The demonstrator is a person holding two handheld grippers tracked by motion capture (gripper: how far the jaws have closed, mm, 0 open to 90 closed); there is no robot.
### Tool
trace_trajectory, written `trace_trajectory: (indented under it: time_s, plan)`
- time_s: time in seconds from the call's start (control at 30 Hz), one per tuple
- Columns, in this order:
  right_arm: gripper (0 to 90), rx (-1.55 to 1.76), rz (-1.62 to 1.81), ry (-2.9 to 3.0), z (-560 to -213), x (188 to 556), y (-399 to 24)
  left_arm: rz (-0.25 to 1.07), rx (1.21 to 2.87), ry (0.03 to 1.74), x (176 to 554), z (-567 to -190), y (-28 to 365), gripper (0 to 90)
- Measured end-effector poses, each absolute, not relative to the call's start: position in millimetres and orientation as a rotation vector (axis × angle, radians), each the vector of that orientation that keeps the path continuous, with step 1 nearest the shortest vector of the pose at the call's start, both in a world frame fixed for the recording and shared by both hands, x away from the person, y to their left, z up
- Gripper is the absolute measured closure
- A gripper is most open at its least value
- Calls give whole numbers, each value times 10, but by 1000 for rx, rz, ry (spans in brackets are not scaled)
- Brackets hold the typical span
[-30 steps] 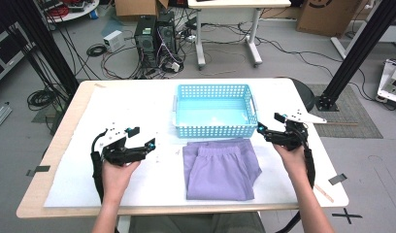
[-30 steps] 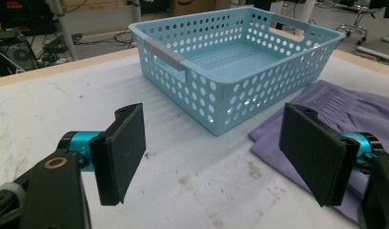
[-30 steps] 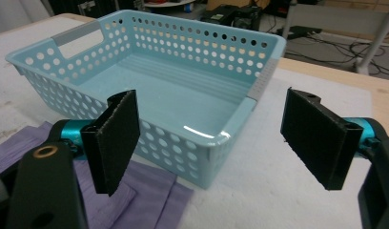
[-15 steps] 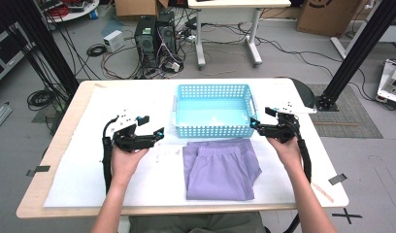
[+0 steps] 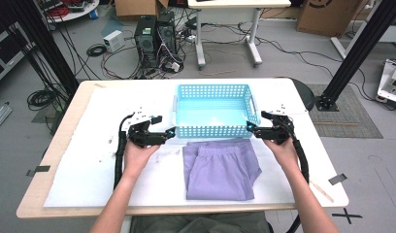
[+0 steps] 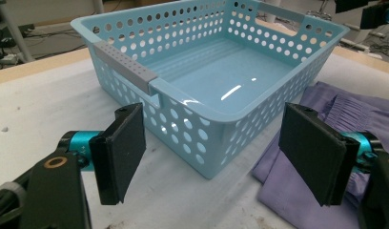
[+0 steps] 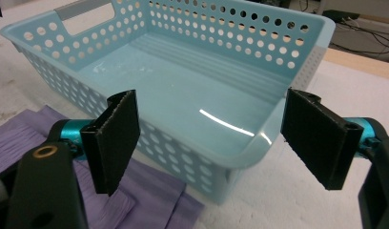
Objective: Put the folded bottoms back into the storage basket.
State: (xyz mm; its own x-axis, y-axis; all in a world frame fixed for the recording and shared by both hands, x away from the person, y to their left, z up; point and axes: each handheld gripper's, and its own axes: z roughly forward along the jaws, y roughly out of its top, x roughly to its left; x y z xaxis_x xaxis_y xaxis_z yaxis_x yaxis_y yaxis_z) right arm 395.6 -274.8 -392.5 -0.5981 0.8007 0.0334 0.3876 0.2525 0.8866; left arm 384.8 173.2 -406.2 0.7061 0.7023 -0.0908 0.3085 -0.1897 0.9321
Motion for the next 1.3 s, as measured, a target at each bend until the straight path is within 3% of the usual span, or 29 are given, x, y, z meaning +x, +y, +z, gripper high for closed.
trace_trajectory:
  time_s: [0.3,0.57,0.97,1.13,1.3]
  plan:
    - [213,1121,1283,2096,-4000,3594,-2812,410,1788,818,3513,-4098,1633,242]
    - [206,1091,1195,2153,-4131,3091,-2597,349,1814,817,3244,-4184,1415,242]
    - [169,1117,1052,2233,-4292,2872,-2394,314,1974,820,2953,-4314,924,242]
    - [169,1145,987,2262,-4342,2865,-2374,356,2048,880,2924,-4365,853,242]
    - [169,1212,922,2316,-4416,2901,-2382,288,2074,967,2915,-4442,894,242]
